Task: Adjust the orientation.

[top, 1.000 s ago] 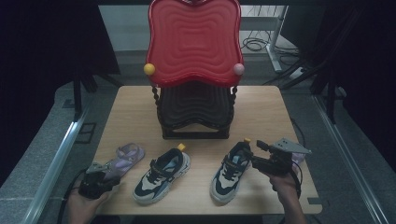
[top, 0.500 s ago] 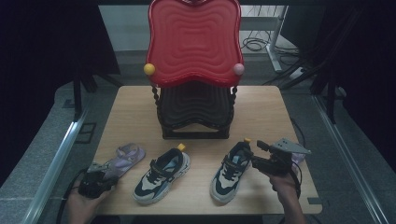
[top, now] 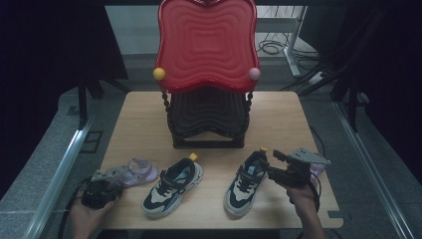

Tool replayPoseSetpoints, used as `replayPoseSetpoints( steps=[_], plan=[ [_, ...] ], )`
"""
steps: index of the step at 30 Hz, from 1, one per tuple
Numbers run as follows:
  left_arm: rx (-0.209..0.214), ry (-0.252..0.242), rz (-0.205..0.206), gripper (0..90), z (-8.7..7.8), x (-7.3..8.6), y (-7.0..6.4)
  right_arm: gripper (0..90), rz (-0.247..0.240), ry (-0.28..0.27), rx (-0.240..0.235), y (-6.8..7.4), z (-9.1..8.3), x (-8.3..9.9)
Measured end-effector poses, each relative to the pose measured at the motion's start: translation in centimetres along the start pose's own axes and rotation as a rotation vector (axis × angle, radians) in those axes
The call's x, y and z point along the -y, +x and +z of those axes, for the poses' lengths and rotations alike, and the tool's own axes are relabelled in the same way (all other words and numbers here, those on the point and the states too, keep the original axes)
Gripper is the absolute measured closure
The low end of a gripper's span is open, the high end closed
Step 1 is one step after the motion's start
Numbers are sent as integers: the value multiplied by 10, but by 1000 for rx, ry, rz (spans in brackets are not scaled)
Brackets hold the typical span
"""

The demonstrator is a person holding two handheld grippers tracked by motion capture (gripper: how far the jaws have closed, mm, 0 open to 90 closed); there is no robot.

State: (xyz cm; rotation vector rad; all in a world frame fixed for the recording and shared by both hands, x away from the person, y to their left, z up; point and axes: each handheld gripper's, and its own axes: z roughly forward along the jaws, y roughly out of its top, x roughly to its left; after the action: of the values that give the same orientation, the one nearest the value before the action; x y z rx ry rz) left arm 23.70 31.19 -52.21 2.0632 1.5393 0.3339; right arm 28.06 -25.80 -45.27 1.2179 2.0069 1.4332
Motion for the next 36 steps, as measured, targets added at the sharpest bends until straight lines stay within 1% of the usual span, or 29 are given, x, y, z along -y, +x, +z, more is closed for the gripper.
replayPoseSetpoints(
  steps=[5,7,15,22,27,30,32,34,36],
  plan=[
    [-4,-3,-16,899,0,0,6,326,7,3,3,0,0,1],
    [-13,-7,-27,899,-1,-1,9,326,8,1,6,0,1,1],
    [-22,-6,-52,898,3,-7,18,326,-1,5,1,1,1,0],
    [-26,-11,-65,898,4,-12,23,326,8,3,8,-2,0,1],
    [-30,-18,-80,898,7,-17,28,327,7,5,7,-1,1,1],
    [-30,-9,-84,898,7,-18,30,326,4,8,6,-1,1,1],
    [-30,-15,-89,898,6,-17,32,327,7,4,8,-2,0,1],
    [-27,-33,-104,898,3,-16,36,327,10,4,9,-3,-1,1],
    [-32,-38,-114,898,1,-17,40,328,14,-1,15,-5,-3,1]
  ],
)
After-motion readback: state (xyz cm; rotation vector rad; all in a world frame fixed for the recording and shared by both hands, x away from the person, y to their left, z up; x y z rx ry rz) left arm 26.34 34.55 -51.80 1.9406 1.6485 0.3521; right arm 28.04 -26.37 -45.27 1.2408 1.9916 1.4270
